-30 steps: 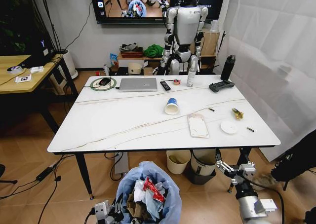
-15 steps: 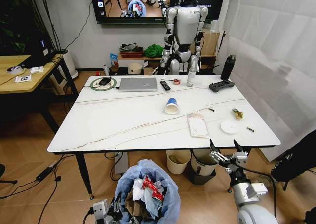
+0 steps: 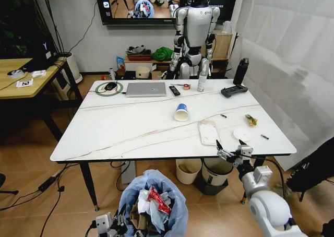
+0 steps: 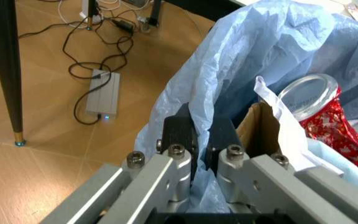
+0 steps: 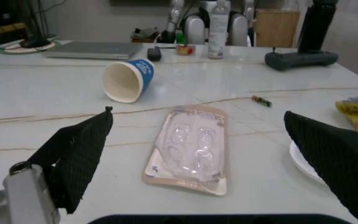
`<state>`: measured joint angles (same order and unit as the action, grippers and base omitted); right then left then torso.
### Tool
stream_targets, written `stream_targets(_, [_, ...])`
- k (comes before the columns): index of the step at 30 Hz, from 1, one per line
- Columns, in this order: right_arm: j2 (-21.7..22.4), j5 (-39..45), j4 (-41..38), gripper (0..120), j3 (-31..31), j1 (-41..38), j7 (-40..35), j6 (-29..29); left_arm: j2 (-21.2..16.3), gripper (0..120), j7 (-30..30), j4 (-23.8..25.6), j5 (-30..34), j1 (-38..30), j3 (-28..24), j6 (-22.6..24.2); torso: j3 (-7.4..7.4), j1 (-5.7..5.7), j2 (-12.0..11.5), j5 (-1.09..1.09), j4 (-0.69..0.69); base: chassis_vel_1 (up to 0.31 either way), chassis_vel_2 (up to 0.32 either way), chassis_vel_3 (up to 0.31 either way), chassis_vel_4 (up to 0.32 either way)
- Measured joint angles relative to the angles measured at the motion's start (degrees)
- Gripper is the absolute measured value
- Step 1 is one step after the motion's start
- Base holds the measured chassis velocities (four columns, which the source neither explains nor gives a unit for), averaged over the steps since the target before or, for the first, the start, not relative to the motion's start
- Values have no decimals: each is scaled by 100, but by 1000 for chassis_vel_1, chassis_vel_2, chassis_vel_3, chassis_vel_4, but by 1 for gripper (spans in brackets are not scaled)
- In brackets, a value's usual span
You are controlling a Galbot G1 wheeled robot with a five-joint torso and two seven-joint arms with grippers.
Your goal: Pick up the trash bin and place the trash from the table into it.
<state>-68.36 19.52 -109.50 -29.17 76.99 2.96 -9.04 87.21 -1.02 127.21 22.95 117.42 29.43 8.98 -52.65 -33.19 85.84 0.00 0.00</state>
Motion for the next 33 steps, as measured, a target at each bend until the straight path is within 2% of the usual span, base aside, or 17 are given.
stream_targets(3, [143, 78, 186, 100, 94, -270, 342, 75, 36, 0, 0, 5, -67, 3, -13, -3, 0, 0, 0, 0, -1, 0, 0, 0, 0])
stream_targets(8, [270, 315, 343, 100, 248, -590, 402, 99, 79, 0, 0, 31, -128, 7, -25, -7, 0, 0, 0, 1, 0, 0, 0, 0, 0])
stream_targets(12, [379, 564, 392, 100, 425, -908, 98, -210, 122, 0, -4, 46, -207, 5, -43, -7, 0, 0, 0, 0, 0, 0, 0, 0, 0])
stream_targets(27, [456, 978, 822, 100, 1026, -1646, -180, -235, 158, 0, -19, 47, -225, -55, -11, 27, 0, 0, 0, 0, -1, 0, 0, 0, 0])
stream_targets(30, [380, 1058, 1228, 100, 1519, -2135, -309, -334, 194, 0, -29, 115, -237, -65, 15, 62, 0, 0, 0, 0, 0, 0, 0, 0, 0])
stream_targets(33, [319, 1062, 1464, 100, 1702, -2337, -328, -360, 221, 0, -31, 141, -266, -58, 20, 66, 0, 0, 0, -2, 0, 0, 0, 0, 0])
